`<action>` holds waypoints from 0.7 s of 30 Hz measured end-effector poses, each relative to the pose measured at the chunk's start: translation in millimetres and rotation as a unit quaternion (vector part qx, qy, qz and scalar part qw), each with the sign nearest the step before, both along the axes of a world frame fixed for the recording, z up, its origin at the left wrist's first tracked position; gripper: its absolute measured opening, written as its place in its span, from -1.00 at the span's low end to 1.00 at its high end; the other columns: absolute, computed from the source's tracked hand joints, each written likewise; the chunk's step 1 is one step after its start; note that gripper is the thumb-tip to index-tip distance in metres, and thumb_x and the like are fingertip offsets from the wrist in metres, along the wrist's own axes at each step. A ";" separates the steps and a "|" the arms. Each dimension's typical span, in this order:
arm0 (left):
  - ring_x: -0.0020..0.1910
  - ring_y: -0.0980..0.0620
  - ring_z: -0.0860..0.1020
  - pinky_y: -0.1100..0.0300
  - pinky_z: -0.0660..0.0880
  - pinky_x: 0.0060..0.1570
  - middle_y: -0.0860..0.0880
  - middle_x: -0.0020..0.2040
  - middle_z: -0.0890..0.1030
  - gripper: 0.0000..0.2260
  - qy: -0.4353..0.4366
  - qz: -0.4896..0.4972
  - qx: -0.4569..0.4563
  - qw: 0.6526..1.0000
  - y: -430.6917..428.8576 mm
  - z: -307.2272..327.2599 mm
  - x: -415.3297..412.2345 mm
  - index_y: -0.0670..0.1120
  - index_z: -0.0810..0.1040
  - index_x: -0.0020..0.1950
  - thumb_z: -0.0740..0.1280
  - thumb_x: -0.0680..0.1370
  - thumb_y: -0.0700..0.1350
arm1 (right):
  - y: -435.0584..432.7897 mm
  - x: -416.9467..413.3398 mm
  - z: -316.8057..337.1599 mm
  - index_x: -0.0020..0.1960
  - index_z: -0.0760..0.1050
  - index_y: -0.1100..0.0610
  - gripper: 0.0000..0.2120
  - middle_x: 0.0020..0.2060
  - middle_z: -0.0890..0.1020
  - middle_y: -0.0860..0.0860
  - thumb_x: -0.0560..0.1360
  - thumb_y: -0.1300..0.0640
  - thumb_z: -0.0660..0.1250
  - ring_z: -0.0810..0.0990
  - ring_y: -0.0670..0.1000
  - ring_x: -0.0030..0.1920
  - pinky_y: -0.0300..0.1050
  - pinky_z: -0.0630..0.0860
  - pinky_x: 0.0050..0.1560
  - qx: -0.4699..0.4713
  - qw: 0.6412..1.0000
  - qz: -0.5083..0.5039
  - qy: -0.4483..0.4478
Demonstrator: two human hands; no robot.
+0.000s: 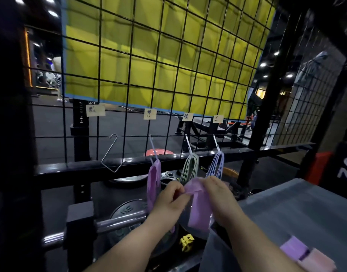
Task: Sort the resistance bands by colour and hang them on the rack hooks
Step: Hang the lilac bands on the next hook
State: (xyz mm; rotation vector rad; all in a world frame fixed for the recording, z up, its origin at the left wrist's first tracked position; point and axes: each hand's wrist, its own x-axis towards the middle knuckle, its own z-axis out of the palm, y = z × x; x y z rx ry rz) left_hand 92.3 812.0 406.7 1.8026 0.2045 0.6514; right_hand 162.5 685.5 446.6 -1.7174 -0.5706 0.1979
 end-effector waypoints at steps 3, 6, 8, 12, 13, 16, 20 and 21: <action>-0.45 0.03 0.27 0.16 0.25 -0.41 0.07 -0.44 0.32 -0.78 -0.019 0.003 -0.053 0.998 5.6 8.3 -10.4 -0.09 0.39 -0.23 0.38 0.52 -0.06 | 5.1 -2.6 4.3 -0.06 0.54 0.13 -0.62 -0.13 0.58 0.11 0.49 -0.19 0.23 0.52 0.07 -0.17 -0.06 0.41 -0.19 -0.004 0.999 0.046 0.009; -0.53 -0.03 0.28 0.20 0.23 -0.55 0.01 -0.47 0.33 -0.75 -0.036 0.012 -0.091 0.995 11.5 15.3 -19.4 -0.04 0.41 -0.28 0.41 0.48 0.01 | 13.8 -1.4 4.9 0.11 0.51 0.26 -0.51 -0.09 0.59 0.17 0.52 -0.18 0.27 0.55 0.06 -0.14 -0.09 0.45 -0.18 0.046 0.993 0.097 0.058; -0.56 -0.02 0.26 0.21 0.20 -0.57 -0.08 -0.45 0.38 -0.76 -0.047 0.006 -0.106 0.993 17.3 18.5 -23.6 0.00 0.42 -0.31 0.38 0.51 -0.01 | 18.4 -0.6 4.0 0.15 0.39 0.39 -0.49 -0.08 0.60 0.18 0.57 -0.09 0.28 0.57 0.07 -0.14 -0.11 0.50 -0.18 0.097 0.979 0.149 0.099; -0.54 0.05 0.25 0.20 0.18 -0.50 -0.10 -0.41 0.37 -0.76 -0.059 0.006 -0.152 0.987 31.9 24.0 -29.1 -0.03 0.42 -0.31 0.35 0.54 -0.06 | 21.8 1.2 4.0 -0.03 0.35 0.18 -0.56 -0.20 0.60 0.08 0.39 -0.07 0.49 0.57 0.05 -0.22 -0.05 0.48 -0.15 0.118 0.962 0.212 0.124; -0.53 0.05 0.27 0.21 0.20 -0.49 -0.04 -0.42 0.34 -0.76 -0.061 0.011 -0.160 0.985 34.9 26.5 -31.2 -0.02 0.43 -0.31 0.37 0.52 -0.04 | 22.8 1.0 5.4 -0.05 0.33 0.16 -0.52 -0.24 0.57 0.07 0.31 -0.04 0.55 0.54 0.03 -0.25 -0.07 0.47 -0.18 0.104 0.963 0.219 0.121; -0.42 0.04 0.35 0.15 0.31 -0.32 0.06 -0.42 0.40 -0.80 -0.069 0.038 -0.163 0.983 44.7 31.2 -36.7 -0.01 0.47 -0.28 0.36 0.37 0.10 | 26.0 3.8 6.8 -0.03 0.32 0.14 -0.48 -0.24 0.53 0.08 0.23 0.14 0.61 0.49 0.04 -0.29 -0.08 0.44 -0.22 0.072 0.961 0.242 0.110; -0.27 0.01 0.45 0.06 0.37 -0.15 0.04 -0.35 0.49 -0.79 -0.080 0.061 -0.162 0.982 56.0 30.8 -40.5 -0.02 0.51 -0.21 0.33 0.38 0.11 | 34.5 3.0 16.4 -0.14 0.43 0.05 -0.73 -0.21 0.57 0.06 0.32 0.25 0.48 0.50 0.00 -0.33 -0.12 0.41 -0.26 0.044 0.966 0.246 0.067; -0.25 0.00 0.46 0.06 0.39 -0.13 0.02 -0.32 0.51 -0.82 -0.086 0.066 -0.161 0.981 57.5 30.3 -40.2 -0.02 0.52 -0.20 0.35 0.44 0.08 | 37.1 1.5 20.2 -0.17 0.44 0.03 -0.77 -0.18 0.61 0.05 0.36 0.27 0.45 0.51 -0.04 -0.33 -0.15 0.42 -0.27 0.038 0.967 0.247 0.049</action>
